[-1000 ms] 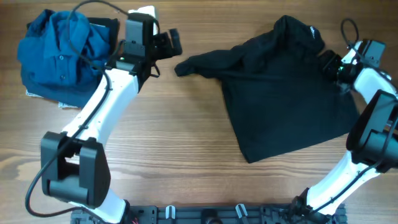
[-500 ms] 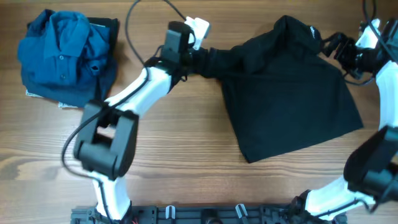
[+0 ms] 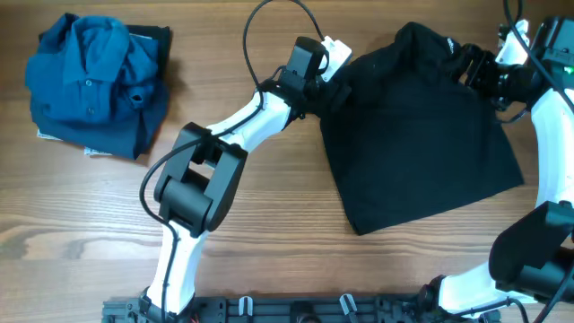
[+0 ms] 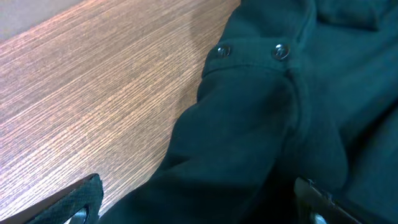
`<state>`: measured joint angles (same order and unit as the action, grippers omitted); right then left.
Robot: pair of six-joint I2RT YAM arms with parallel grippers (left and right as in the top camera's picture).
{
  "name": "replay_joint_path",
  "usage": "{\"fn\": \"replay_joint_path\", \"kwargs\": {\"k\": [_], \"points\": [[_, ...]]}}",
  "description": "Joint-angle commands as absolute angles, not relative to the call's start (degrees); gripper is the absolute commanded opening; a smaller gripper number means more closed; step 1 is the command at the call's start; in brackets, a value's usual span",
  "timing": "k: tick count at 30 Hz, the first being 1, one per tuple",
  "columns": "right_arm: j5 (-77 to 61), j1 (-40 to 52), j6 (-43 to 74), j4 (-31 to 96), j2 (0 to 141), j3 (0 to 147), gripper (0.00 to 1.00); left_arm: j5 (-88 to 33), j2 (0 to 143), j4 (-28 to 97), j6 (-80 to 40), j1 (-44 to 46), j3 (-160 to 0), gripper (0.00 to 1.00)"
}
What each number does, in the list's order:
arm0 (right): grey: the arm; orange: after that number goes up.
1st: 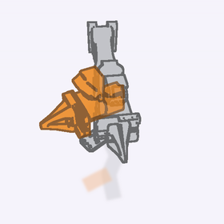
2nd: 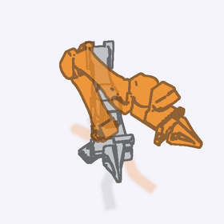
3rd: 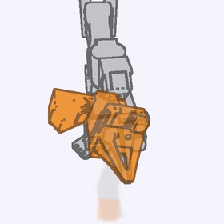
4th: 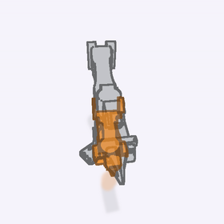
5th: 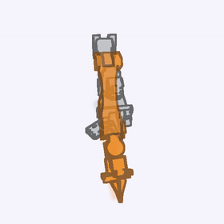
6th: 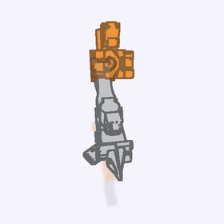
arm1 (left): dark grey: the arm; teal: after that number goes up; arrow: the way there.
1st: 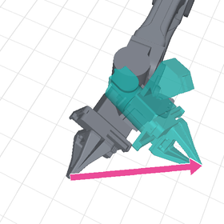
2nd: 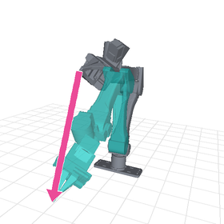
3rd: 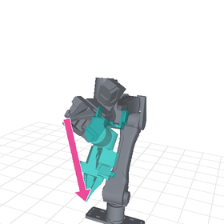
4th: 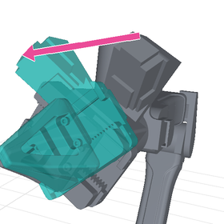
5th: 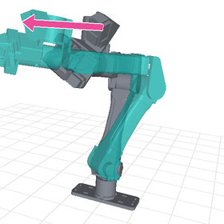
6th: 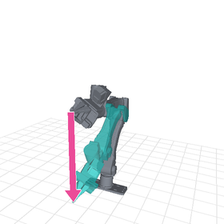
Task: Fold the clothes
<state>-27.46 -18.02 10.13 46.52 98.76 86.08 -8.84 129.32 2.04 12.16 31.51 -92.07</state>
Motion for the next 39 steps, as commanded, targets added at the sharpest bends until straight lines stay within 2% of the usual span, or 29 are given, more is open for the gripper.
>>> {"fn": "replay_joint_path", "kwargs": {"k": [1,5,7,8,10,13,17,26,34,39], "points": [[-28.56,-17.85,9.15,46.81,98.02,86.56,1.00,-8.05,132.86,1.58,14.70,31.79,-93.27,0.97],[-28.53,-17.85,9.02,47.42,98.02,86.56,1.00,-5.48,135.04,-0.97,14.81,31.62,-93.27,0.95],[-28.53,-17.85,8.97,47.62,98.02,86.56,0.99,-3.36,135.46,-2.61,14.79,31.62,-93.27,0.89],[-28.53,-17.85,8.95,47.66,98.02,86.56,1.00,-1.93,135.46,-3.31,14.79,31.62,-93.27,0.83],[-28.51,-17.85,8.99,47.68,98.02,86.56,0.99,1.52,135.41,-4.36,14.48,31.62,-93.30,0.64],[-28.53,-17.85,8.99,48.29,98.02,86.56,1.00,9.17,135.04,-5.26,11.33,31.62,-93.36,0.25],[-28.53,-17.67,8.99,49.10,98.02,86.24,1.00,20.14,132.35,-3.20,5.61,31.55,-93.36,0.04],[-26.72,-9.52,8.99,51.59,98.04,84.79,1.00,21.93,119.66,12.71,-6.74,27.46,-93.36,0.04],[-13.56,3.81,15.97,60.86,98.04,84.68,0.99,12.69,117.54,23.53,-13.76,18.59,-93.34,0.04],[-12.36,11.38,18.22,63.35,98.04,82.67,0.99,8.80,117.54,24.21,-14.20,14.57,-93.34,0.04]]}}
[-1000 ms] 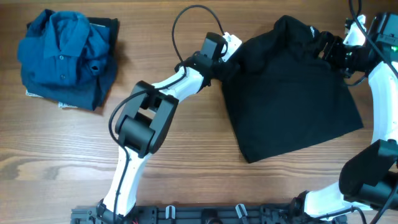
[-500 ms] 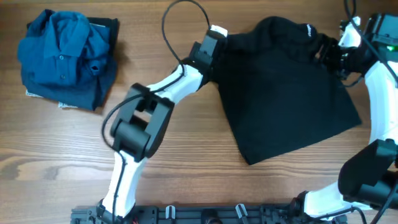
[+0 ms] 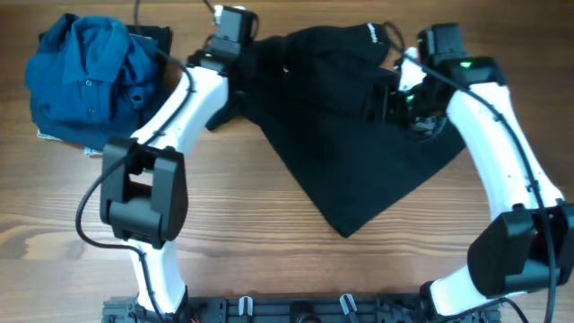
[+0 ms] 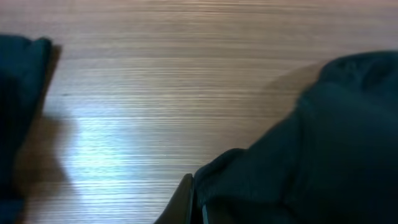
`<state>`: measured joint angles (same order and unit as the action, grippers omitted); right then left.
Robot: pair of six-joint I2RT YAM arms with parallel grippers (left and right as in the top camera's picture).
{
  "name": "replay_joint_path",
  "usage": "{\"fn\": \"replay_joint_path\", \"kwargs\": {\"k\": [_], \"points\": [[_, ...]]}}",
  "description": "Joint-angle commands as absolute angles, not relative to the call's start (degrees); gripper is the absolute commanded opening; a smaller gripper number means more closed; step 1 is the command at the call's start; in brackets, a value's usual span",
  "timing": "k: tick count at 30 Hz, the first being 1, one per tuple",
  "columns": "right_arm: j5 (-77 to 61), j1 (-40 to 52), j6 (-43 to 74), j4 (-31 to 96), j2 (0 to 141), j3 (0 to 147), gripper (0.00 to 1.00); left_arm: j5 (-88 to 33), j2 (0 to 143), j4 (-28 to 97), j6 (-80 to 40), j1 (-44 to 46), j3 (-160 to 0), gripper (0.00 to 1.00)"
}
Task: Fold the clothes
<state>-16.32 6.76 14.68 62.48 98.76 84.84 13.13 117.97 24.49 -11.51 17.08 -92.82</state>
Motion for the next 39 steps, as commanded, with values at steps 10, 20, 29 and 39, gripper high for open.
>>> {"fn": "replay_joint_path", "kwargs": {"k": [10,20,29,39], "points": [[-9.78,26.52,31.62,62.76,98.04,68.07,0.93,8.82,117.54,24.21,-14.15,11.68,-93.34,0.04],[-9.80,34.79,36.10,53.19,98.04,59.00,0.70,6.92,117.54,24.38,-14.20,11.66,-93.34,0.04],[-8.93,34.92,36.47,39.94,98.04,49.74,0.56,6.81,117.54,24.99,-14.20,11.66,-93.34,0.04],[-2.96,34.76,41.04,40.12,98.04,48.18,0.04,6.85,117.54,27.42,-14.15,11.66,-93.34,0.04]]}}
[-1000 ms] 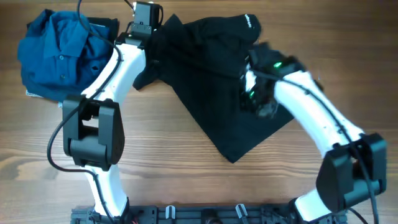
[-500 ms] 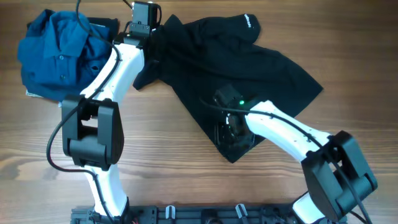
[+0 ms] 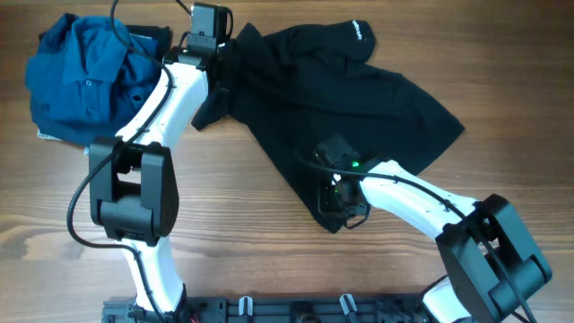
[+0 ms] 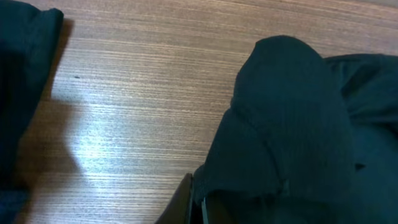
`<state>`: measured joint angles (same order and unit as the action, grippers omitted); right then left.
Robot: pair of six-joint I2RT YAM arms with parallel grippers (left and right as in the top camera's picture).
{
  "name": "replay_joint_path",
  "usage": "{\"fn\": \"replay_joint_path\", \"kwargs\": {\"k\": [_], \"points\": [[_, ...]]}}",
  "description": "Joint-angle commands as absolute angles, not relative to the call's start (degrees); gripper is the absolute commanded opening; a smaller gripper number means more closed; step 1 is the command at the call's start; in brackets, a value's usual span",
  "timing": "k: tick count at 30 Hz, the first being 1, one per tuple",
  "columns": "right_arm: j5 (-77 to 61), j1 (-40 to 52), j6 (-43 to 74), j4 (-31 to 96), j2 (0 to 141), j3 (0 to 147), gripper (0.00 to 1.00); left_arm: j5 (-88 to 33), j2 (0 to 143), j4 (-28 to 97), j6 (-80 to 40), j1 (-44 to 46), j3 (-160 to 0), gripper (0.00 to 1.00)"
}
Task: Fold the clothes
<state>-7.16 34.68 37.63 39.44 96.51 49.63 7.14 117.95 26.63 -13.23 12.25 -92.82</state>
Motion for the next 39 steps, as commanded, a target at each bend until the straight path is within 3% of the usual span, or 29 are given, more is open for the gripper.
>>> {"fn": "replay_joint_path", "kwargs": {"k": [1,7,8,11,12,14,17,21,26,33,39], "points": [[-1.26,34.44,42.61,41.47,98.04,48.18,0.04,6.85,117.54,27.99,-14.15,11.64,-93.34,0.04],[1.30,25.23,42.22,44.05,98.02,48.18,0.04,6.85,117.51,32.53,-14.17,11.42,-93.34,0.04],[1.30,23.22,41.21,43.88,98.02,48.18,0.04,6.85,117.40,33.67,-14.20,11.42,-93.34,0.09],[1.28,17.26,37.76,43.07,98.02,48.21,0.04,6.83,116.95,36.07,-14.20,11.40,-93.34,0.43],[0.84,13.43,35.62,41.98,98.02,48.21,0.04,6.85,116.38,37.32,-14.20,11.29,-93.34,0.62],[-0.05,9.52,33.41,40.64,98.02,48.21,0.04,6.83,115.59,38.41,-14.22,11.11,-93.34,0.75],[-2.11,2.94,29.02,38.06,98.02,48.49,0.04,6.85,113.56,39.99,-14.22,10.79,-93.34,0.84],[-7.66,-5.72,23.88,34.39,98.02,49.67,0.04,6.20,109.97,43.24,-15.73,10.11,-93.34,0.86],[-10.81,-12.95,18.09,30.79,98.02,51.59,0.05,-0.95,107.83,49.67,-15.68,10.00,-93.34,0.80],[-10.15,-16.27,13.45,30.48,98.02,53.01,0.04,-4.34,108.01,60.31,-13.28,10.26,-93.34,0.73],[-11.11,-16.43,12.88,30.44,98.02,54.83,0.04,-8.58,108.01,65.04,-9.37,12.71,-92.86,0.73]]}}
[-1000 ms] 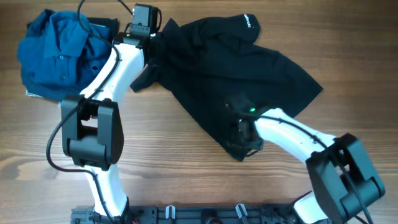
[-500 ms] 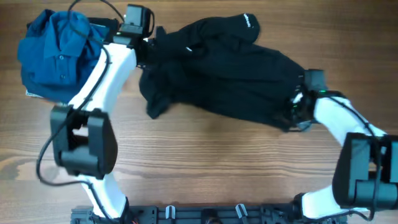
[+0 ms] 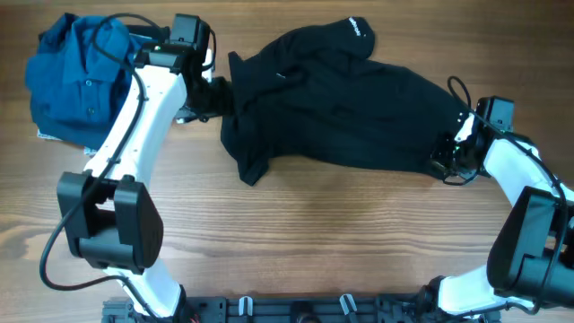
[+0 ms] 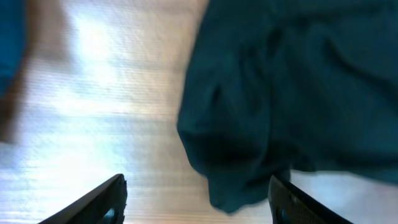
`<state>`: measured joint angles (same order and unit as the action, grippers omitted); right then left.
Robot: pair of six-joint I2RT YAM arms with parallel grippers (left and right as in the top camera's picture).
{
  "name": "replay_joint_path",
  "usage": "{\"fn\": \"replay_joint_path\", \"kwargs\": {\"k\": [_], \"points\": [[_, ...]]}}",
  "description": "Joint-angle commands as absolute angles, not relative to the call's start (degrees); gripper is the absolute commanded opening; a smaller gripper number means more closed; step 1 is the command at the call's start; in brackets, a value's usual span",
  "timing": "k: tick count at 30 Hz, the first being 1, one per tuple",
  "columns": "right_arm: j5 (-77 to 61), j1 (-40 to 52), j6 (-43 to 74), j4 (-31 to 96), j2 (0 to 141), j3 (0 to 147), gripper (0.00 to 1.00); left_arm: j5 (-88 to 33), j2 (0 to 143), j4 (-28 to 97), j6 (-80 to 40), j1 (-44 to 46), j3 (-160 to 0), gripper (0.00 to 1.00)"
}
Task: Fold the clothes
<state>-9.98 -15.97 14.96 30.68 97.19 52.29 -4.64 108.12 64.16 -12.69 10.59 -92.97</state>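
A black garment (image 3: pixel 341 108) lies spread crosswise over the upper middle of the table (image 3: pixel 296 251), with a flap folded down at its lower left. My left gripper (image 3: pixel 217 96) stands open at the garment's left edge. In the left wrist view its fingers (image 4: pixel 112 199) are wide apart, and the dark cloth (image 4: pixel 280 93) lies ahead with only a tip reaching between them (image 4: pixel 202 202). My right gripper (image 3: pixel 448 163) sits at the garment's right corner, its fingers dark against the cloth, so their state does not show.
A crumpled blue shirt (image 3: pixel 85 72) lies on a dark folded stack at the table's far left, close behind my left arm. Cables trail over the table's far edge. Bare wood fills the front half.
My left gripper has let go of the garment's left edge and now stands open just off it. The right gripper has moved from the garment's bottom corner to its right corner. The cloth now lies stretched wide.
The garment first lay at the far right, with both grippers at its top corners. It was then shifted left with both grippers on it. Later the left held the top-left edge while the right was at the bottom corner. Now the garment lies wide and the left is open.
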Motion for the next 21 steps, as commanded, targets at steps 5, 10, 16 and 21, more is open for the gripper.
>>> {"fn": "replay_joint_path", "kwargs": {"k": [5,10,16,21], "points": [[-12.14,-16.43,12.01,30.96,98.02,57.17,0.04,-8.75,108.55,64.99,-9.13,17.52,-90.30,0.72],[-12.80,-16.43,11.94,31.42,98.02,57.89,0.04,-6.90,108.57,63.13,-6.22,23.51,-86.17,0.68],[-13.26,-16.43,11.97,31.70,98.02,57.89,0.04,-3.16,108.57,58.54,-6.96,27.88,-80.97,0.67],[-13.28,-16.43,11.97,31.92,98.02,57.89,0.04,-0.78,108.57,56.66,-7.09,29.28,-77.14,0.62]]}}
